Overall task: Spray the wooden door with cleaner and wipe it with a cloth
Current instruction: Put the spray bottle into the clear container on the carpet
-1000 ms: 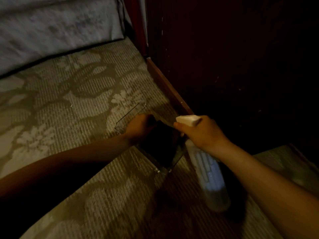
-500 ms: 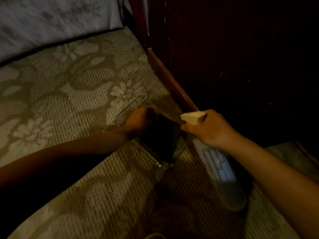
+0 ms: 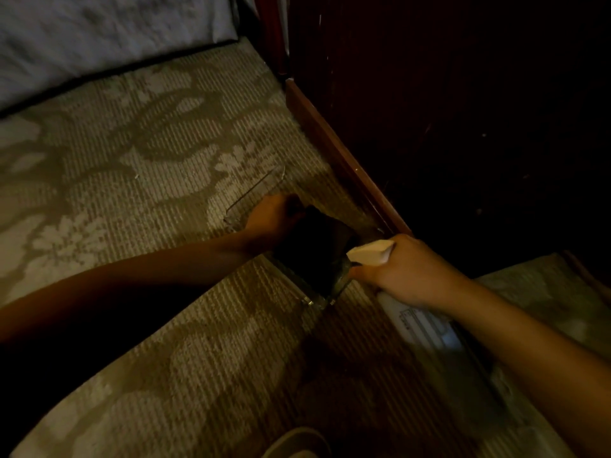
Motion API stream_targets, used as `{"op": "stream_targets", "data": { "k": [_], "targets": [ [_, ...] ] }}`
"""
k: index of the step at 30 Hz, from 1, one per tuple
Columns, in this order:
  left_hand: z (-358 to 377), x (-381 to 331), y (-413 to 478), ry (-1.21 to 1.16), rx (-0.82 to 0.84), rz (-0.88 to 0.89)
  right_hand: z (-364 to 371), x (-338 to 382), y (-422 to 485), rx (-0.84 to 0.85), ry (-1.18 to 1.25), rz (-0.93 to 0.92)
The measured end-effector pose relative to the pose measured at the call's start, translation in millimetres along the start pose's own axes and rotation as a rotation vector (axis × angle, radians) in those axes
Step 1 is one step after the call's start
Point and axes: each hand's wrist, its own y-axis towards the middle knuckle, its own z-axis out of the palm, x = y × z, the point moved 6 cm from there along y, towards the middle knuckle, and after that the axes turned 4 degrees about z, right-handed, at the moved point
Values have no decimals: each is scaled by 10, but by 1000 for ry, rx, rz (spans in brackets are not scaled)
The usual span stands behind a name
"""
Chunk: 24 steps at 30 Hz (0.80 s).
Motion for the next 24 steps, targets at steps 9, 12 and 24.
{"op": "stream_targets", "data": {
  "k": [9,12,24],
  "targets": [
    [-10,-15,-30,-17,-13,29,-88,162,-2,-73,71,-43],
    [0,-6,-36,-24,-8,29,-99,160,25,-118,-25,25],
    [-385,-550,-437,-304,-47,232,-468,683,-94,-157,326,-148]
  ]
}}
